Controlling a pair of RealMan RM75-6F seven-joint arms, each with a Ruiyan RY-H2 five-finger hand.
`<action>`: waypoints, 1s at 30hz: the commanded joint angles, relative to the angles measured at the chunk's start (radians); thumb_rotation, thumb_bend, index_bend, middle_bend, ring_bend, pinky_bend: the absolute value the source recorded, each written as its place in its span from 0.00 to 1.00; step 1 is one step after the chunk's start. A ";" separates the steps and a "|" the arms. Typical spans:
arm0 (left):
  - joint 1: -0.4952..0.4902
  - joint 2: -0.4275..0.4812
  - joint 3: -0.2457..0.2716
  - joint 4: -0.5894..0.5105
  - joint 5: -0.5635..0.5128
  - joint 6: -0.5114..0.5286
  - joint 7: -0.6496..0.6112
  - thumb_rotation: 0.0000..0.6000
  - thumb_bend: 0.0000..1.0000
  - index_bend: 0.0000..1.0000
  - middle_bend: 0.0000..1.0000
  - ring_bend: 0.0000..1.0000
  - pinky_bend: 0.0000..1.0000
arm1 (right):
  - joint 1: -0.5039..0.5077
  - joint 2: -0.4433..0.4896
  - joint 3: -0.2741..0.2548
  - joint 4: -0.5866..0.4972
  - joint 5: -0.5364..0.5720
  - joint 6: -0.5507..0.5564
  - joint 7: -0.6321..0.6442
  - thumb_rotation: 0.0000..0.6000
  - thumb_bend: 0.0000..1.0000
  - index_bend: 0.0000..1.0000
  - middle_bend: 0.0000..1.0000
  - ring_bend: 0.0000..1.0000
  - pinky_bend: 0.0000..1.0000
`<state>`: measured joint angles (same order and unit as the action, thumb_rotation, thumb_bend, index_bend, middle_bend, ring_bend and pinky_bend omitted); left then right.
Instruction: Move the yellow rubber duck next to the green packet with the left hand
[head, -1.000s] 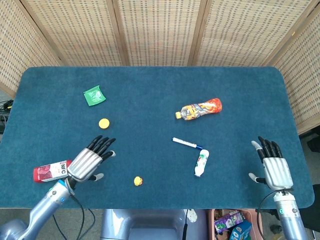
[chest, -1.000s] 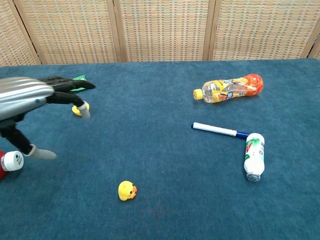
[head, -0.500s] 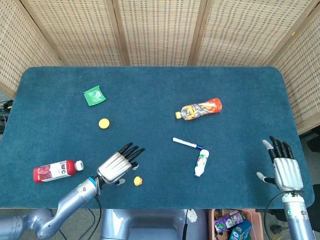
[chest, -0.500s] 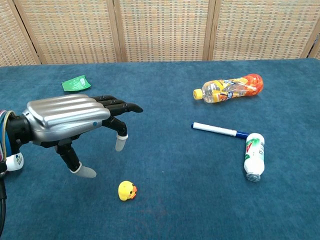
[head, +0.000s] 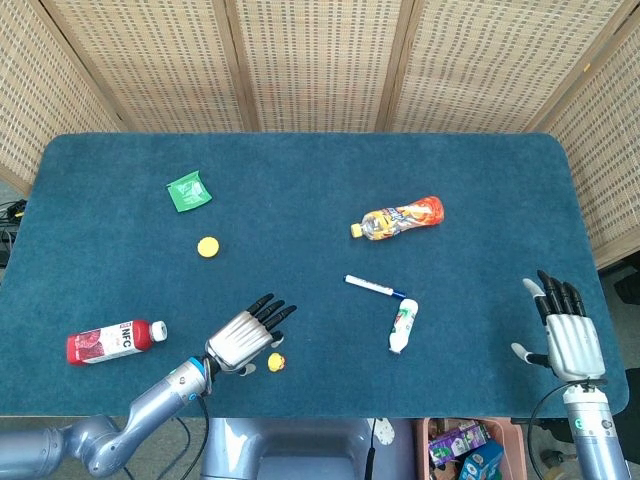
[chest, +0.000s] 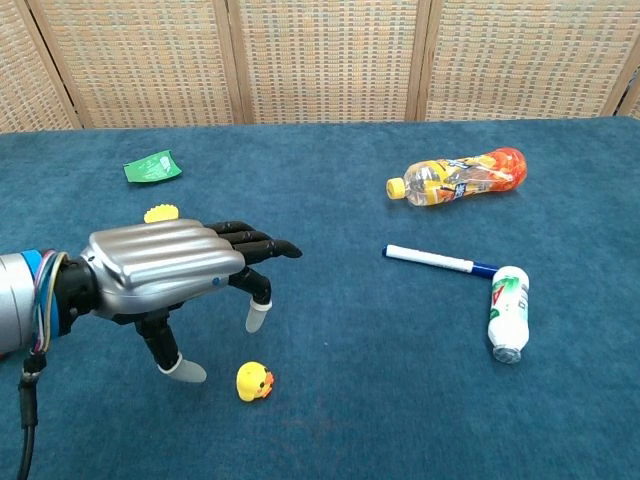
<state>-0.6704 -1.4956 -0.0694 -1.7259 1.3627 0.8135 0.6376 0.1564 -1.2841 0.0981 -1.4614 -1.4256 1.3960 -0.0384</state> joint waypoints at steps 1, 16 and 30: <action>-0.008 -0.013 0.007 0.009 -0.012 0.000 0.015 1.00 0.16 0.44 0.00 0.00 0.00 | 0.000 0.000 0.001 0.001 0.000 0.000 0.001 1.00 0.00 0.00 0.00 0.00 0.00; -0.079 -0.105 0.014 0.088 -0.134 -0.027 0.076 1.00 0.17 0.44 0.00 0.00 0.00 | -0.006 0.013 0.008 0.008 0.008 0.003 0.051 1.00 0.00 0.00 0.00 0.00 0.00; -0.112 -0.135 0.036 0.109 -0.174 0.002 0.091 1.00 0.21 0.53 0.00 0.00 0.00 | -0.008 0.012 0.012 0.019 0.005 0.010 0.074 1.00 0.00 0.00 0.00 0.00 0.00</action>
<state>-0.7804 -1.6281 -0.0351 -1.6201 1.1901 0.8127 0.7264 0.1489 -1.2716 0.1090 -1.4429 -1.4200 1.4051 0.0340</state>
